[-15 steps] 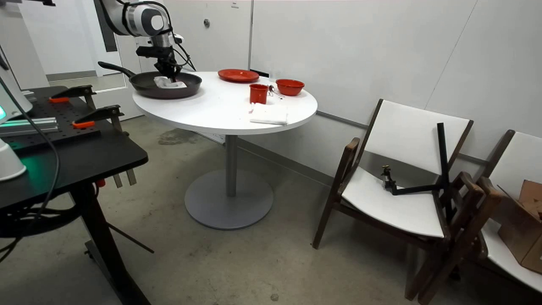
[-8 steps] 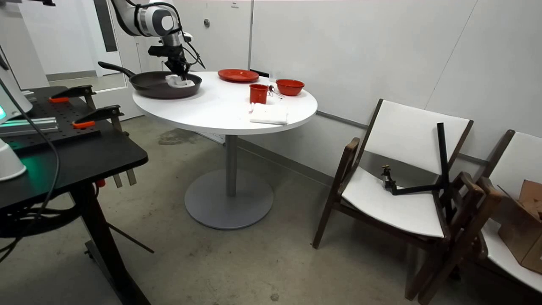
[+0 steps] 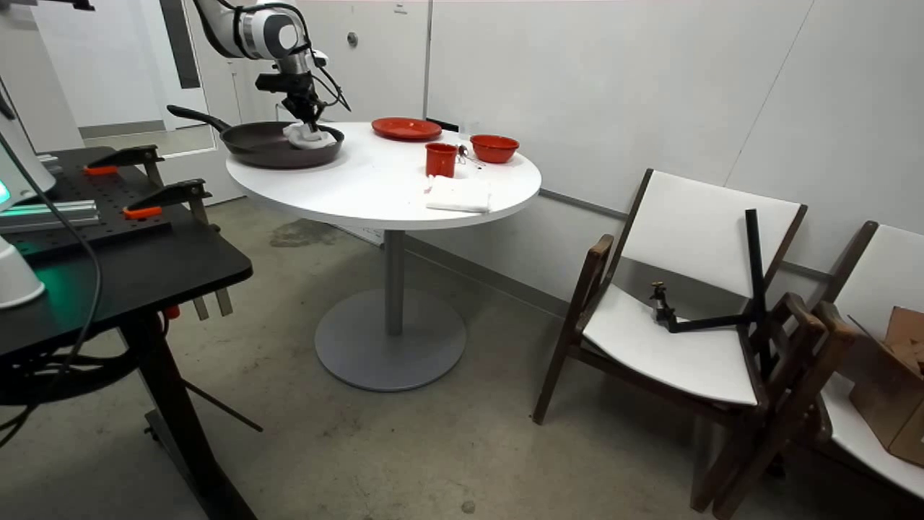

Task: Pick a cloth and wipe the pan

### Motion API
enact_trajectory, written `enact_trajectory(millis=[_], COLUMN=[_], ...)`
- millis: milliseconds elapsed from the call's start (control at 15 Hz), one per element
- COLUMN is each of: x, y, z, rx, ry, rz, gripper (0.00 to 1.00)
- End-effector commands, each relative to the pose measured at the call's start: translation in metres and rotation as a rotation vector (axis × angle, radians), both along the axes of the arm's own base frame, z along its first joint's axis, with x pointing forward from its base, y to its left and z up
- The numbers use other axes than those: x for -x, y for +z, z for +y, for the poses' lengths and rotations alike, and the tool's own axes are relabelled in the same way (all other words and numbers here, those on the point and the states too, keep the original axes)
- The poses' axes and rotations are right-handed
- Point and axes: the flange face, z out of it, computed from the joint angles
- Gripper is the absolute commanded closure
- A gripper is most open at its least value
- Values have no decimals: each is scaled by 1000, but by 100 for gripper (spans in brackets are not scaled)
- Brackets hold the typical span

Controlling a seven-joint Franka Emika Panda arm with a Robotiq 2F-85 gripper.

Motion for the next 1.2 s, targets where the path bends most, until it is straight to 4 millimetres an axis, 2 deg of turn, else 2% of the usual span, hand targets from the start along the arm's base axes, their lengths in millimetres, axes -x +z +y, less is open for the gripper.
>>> enact_trajectory(millis=[0,400,667,800,1133], x=[-6,6,23,35,62], y=[0,22,48,61,84], z=[7,3,-7,-17,-57], rx=[0,3,-4,-15,-93], ry=[17,1,-27,-51,-100], rz=[-5,-41,-70,-87,-108], gripper=[98,98,98,98,98])
